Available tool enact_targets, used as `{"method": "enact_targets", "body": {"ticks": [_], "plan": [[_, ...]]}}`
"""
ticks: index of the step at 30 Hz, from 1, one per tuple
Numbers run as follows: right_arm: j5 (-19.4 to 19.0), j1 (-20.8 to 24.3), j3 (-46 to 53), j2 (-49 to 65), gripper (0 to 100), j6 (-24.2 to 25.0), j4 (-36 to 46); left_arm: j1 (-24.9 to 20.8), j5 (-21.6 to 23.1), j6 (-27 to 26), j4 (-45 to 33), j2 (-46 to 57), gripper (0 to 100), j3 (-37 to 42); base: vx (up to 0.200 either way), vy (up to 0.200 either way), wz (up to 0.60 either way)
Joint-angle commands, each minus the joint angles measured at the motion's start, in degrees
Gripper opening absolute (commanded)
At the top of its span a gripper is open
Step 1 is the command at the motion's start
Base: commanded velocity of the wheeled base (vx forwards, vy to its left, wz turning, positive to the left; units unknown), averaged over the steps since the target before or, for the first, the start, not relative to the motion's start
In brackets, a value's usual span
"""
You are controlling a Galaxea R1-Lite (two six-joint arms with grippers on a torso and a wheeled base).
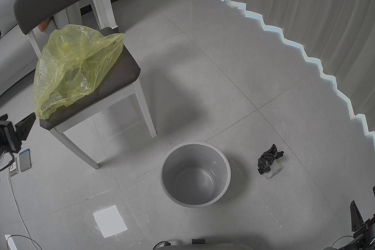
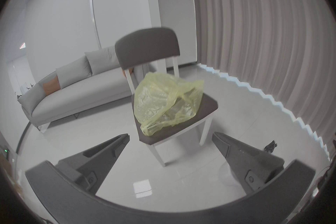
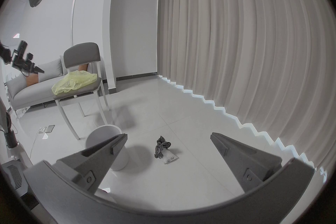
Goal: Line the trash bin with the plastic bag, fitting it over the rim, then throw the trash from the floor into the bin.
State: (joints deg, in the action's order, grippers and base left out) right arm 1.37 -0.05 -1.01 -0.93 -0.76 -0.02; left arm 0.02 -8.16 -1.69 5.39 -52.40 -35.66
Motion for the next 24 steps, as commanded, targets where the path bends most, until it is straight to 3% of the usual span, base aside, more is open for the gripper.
{"method": "enact_targets", "body": {"ticks": [1,10,24], "plan": [[0.0,0.0,1.0,0.7,100,0.3,0.0,5.0,-5.5,-1.7,1.2,-35.0,100,-13.6,0.0,0.0,0.0],[0.0,0.0,1.0,0.7,100,0.3,0.0,10.4,-7.0,-3.4,5.3,-44.9,100,-19.9,0.0,0.0,0.0],[0.0,0.0,1.0,0.6,100,0.8,0.0,12.7,-6.3,-4.0,12.1,-45.7,100,-20.2,0.0,0.0,0.0]]}}
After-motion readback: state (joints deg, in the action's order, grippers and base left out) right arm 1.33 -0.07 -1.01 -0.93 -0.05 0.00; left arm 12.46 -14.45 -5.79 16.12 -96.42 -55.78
